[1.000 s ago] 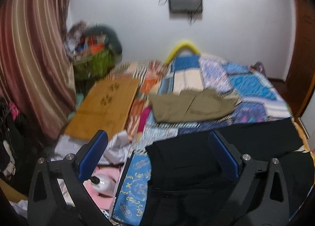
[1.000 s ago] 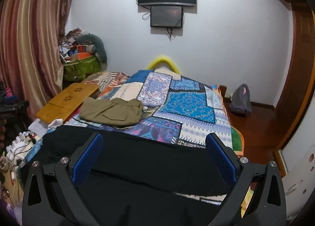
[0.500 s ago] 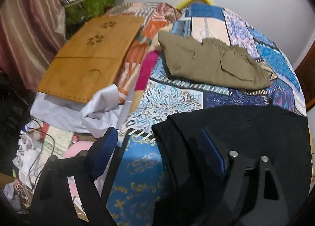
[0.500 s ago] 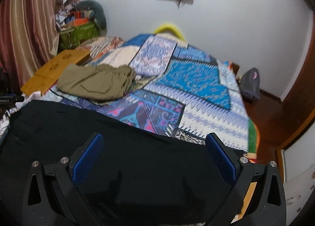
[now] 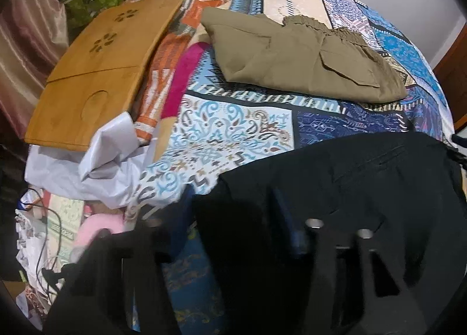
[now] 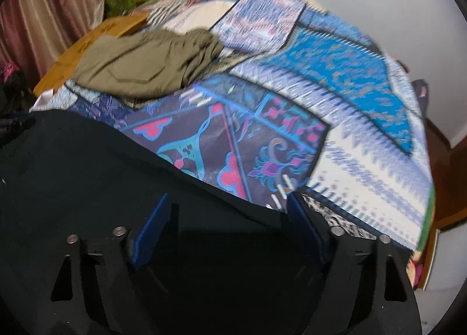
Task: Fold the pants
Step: 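Lower both tools onto the black pants and close on the waistband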
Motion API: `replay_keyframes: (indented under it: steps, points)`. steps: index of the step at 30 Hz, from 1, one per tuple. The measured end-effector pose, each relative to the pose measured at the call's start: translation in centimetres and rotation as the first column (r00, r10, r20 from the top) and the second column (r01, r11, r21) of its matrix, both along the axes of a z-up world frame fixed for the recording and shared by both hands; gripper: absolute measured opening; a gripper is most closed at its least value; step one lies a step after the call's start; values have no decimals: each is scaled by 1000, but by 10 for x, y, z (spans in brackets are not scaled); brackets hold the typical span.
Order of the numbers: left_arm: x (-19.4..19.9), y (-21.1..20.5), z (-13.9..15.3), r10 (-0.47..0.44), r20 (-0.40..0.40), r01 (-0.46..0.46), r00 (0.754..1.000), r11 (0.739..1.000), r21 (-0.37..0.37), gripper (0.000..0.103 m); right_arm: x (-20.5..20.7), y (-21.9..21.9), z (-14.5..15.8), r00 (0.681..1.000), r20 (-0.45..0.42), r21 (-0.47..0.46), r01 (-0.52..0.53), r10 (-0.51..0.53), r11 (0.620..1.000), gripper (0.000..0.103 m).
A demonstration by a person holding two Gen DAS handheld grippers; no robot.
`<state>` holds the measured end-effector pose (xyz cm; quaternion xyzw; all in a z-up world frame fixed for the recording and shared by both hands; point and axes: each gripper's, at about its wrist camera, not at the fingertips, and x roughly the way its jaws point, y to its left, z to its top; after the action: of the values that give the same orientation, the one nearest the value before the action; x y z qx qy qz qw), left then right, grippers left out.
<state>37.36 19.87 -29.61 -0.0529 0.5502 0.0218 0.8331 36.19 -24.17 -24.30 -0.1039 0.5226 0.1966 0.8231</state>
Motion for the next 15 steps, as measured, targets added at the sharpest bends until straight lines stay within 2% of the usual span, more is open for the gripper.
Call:
replay_keyframes:
  steps: [1,5,8,9,10,12,15]
  points:
    - [2,-1,0,-12,-6,11,1000,1000,-18,32,4,2,-4,1000,-20,-2,-17,17,1000,66]
    - [5,-9,1,-19,-2,19,1000,1000,25,28,12,8,-16,994,-80,11,-68,68,998,60]
    - [5,-8,5,-15,9,14,1000,999,30,23,9,9,-15,992,-88,45,-81,85,996,40]
    - [5,-9,6,-18,14,17,1000,999,30,20,7,9,-15,992,-92,56,-82,87,995,30]
    - [6,-11,8,-27,19,26,999,999,33,14,4,9,-14,992,-87,56,-84,89,995,26]
    - [7,-19,14,-53,42,49,998,994,96,12,-4,12,-13,993,-69,39,-98,101,994,10]
    - [12,-28,24,-73,76,60,994,985,163,11,-8,18,-11,994,-30,-5,-103,103,995,6]
